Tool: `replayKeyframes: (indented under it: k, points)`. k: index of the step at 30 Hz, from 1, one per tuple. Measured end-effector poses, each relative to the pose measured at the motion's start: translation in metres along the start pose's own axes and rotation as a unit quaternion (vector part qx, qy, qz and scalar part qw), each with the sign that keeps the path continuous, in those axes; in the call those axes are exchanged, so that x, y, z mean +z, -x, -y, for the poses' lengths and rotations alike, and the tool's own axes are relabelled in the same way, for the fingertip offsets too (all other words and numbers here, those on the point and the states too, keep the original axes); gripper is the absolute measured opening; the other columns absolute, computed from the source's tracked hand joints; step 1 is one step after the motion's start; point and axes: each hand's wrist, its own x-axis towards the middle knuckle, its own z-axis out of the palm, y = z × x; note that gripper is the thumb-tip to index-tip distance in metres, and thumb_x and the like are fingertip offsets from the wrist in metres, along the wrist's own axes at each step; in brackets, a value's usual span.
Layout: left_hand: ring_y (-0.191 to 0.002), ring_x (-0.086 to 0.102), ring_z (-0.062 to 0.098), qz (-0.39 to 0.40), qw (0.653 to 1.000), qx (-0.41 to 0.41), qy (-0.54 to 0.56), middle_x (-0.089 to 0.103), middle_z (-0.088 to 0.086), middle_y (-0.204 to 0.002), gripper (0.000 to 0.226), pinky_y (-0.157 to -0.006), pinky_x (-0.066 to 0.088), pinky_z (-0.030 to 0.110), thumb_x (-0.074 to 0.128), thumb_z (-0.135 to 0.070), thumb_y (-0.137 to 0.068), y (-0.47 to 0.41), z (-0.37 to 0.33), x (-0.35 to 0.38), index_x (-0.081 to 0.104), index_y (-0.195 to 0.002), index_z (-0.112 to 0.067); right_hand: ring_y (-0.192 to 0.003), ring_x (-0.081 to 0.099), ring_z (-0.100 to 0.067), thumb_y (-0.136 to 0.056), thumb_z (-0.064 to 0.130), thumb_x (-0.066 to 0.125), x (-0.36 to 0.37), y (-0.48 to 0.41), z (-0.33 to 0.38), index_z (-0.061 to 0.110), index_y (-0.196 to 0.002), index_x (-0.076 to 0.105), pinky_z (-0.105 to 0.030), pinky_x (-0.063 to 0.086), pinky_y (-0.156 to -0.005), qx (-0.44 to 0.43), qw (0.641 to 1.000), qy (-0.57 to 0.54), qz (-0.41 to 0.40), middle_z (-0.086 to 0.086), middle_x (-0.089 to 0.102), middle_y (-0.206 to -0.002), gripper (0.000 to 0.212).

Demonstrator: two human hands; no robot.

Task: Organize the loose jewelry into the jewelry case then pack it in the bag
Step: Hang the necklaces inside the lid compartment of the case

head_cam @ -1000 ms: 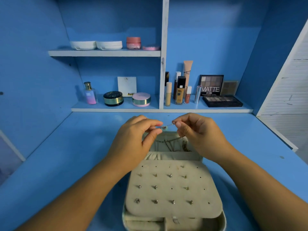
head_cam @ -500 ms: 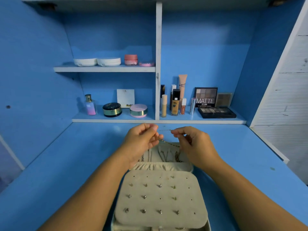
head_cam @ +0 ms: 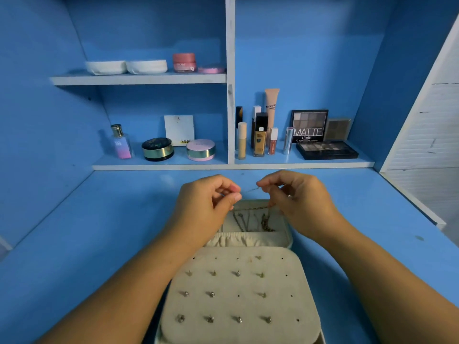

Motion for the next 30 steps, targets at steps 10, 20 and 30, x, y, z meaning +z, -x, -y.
replayKeyframes:
  k: [10,20,30]
  points:
    - [-0.067,0.056,-0.002,0.045,0.983,0.066,-0.166,0.058,-0.015,-0.079,0.013,-0.065,0.041,0.004,0.069,-0.012,-0.087,-0.002,0.007,-0.005,0.077,-0.094,-0.019,-0.077,0.053,-0.005,-0.092,0.012,0.054,-0.008,-0.001,-0.004,0.025,-0.104,0.073,-0.005,0.036,-0.061,-0.034,0.982,0.17,0.075,0.007,0.063,-0.096,0.026]
    - [-0.093,0.06,0.018,0.119,0.964,0.065,-0.229,0.063,0.003,-0.1,0.022,-0.084,0.048,0.032,0.061,-0.018,-0.094,-0.003,0.005,-0.001,0.074,-0.112,-0.02,-0.097,0.057,-0.016,-0.095,0.02,0.041,-0.001,0.004,0.009,0.027,-0.108,0.069,-0.039,0.045,-0.092,0.027,0.955,0.246,0.165,0.008,0.066,-0.109,0.031]
    - [-0.097,0.056,0.021,0.179,0.938,0.074,-0.287,0.055,0.002,-0.105,0.027,-0.085,0.048,0.037,0.053,-0.019,-0.098,-0.007,0.004,0.004,0.069,-0.12,-0.024,-0.091,0.055,-0.02,-0.094,0.025,0.042,0.0,0.005,0.008,0.026,-0.102,0.069,-0.042,0.043,-0.092,0.051,0.953,0.255,0.156,0.003,0.068,-0.096,0.028]
